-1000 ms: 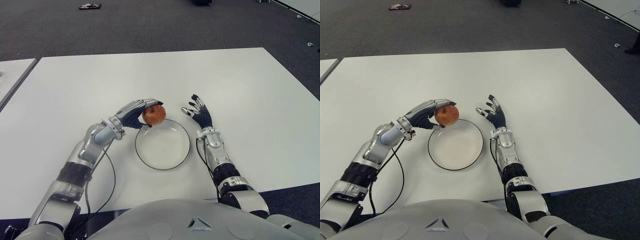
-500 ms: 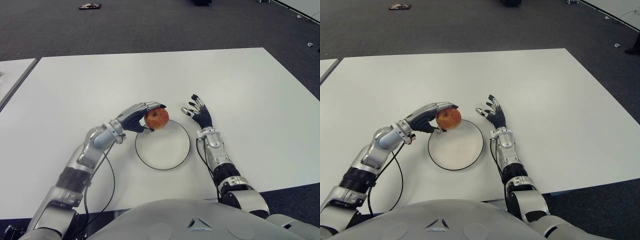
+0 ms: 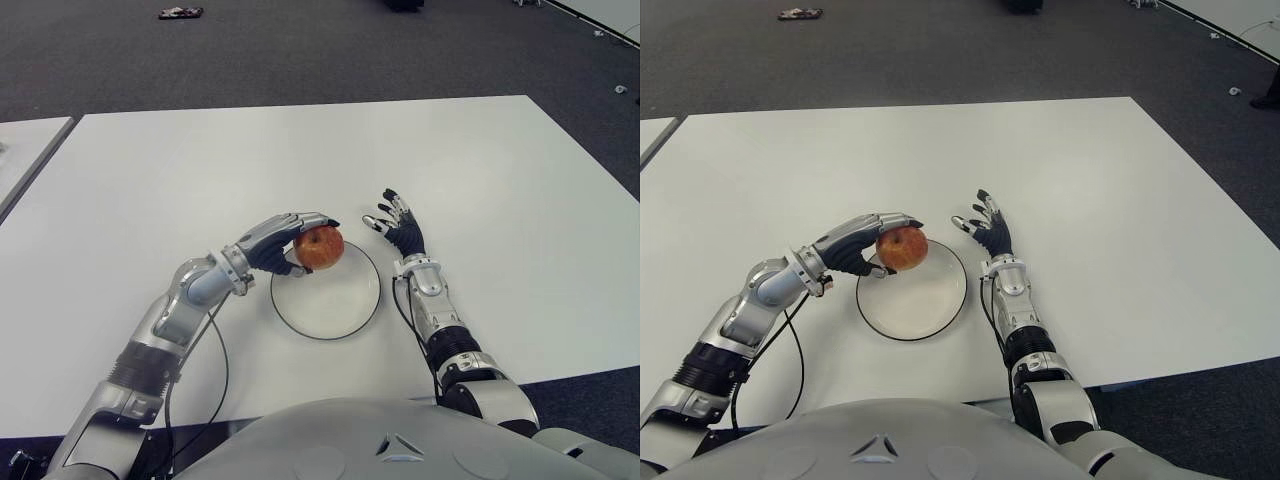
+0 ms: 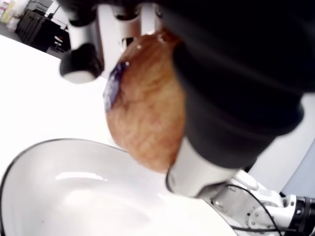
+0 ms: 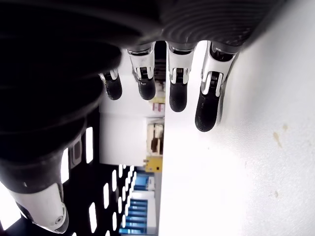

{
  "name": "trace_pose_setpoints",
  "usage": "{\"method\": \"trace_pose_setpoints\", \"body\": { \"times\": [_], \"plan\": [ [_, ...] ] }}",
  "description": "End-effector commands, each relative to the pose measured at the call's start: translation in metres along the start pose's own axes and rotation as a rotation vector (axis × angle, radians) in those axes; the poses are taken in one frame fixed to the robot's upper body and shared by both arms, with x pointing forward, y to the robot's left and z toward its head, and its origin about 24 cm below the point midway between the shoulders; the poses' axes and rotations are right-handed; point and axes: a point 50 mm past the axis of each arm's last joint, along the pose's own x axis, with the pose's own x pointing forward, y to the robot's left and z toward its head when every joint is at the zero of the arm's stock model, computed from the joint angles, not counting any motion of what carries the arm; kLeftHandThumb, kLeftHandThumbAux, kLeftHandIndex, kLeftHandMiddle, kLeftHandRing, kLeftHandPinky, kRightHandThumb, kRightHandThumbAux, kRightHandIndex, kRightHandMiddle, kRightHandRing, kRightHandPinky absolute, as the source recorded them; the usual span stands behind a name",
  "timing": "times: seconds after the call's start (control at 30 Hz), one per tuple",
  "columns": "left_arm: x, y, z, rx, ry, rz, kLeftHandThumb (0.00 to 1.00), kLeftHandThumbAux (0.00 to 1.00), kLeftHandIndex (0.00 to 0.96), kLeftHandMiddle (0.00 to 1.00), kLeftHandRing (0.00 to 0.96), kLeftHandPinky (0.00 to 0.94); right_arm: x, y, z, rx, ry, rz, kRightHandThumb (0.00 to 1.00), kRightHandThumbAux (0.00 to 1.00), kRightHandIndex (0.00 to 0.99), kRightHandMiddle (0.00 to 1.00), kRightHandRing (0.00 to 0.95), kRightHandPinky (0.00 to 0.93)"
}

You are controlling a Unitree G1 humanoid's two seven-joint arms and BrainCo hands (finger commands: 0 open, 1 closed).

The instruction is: Put the apples into the plate.

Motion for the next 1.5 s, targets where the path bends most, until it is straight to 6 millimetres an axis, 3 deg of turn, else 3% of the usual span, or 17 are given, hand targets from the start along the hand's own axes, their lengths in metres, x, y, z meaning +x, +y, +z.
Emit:
{"method": "trace_pose_setpoints", "body": {
  "times": [0.03, 1.27, 1.43, 1.5],
  "plan": [
    [-0.001, -0.001, 0.002, 0.029, -0.008, -0.032, 0.919, 0.665, 0.811, 0.856, 0.853, 0.853, -0.02, 0.002, -0.038, 0.015, 0.19, 0.001, 0.131, 0.71, 0.012, 0.074, 0.117, 0.185],
    [0.002, -0.013, -0.003, 0.06, -0.003, -0.075, 0.847, 0.68, 0.786, 0.837, 0.83, 0.827, -0.019, 0.002, -0.037, 0.018, 0.182, 0.003, 0.131, 0.709, 0.019, 0.079, 0.117, 0.182],
    [0.003, -0.013, -0.001, 0.048, -0.055, -0.063, 0.748, 0.683, 0.75, 0.826, 0.818, 0.81, -0.019, 0.002, -0.037, 0.018, 0.185, 0.001, 0.131, 0.714, 0.02, 0.085, 0.126, 0.192],
    [0.003, -0.013, 0.001, 0.036, -0.086, -0.063, 0.656, 0.66, 0.732, 0.822, 0.812, 0.798, -0.019, 0.002, -0.037, 0.017, 0.186, 0.001, 0.131, 0.716, 0.02, 0.087, 0.128, 0.193]
  ]
}}
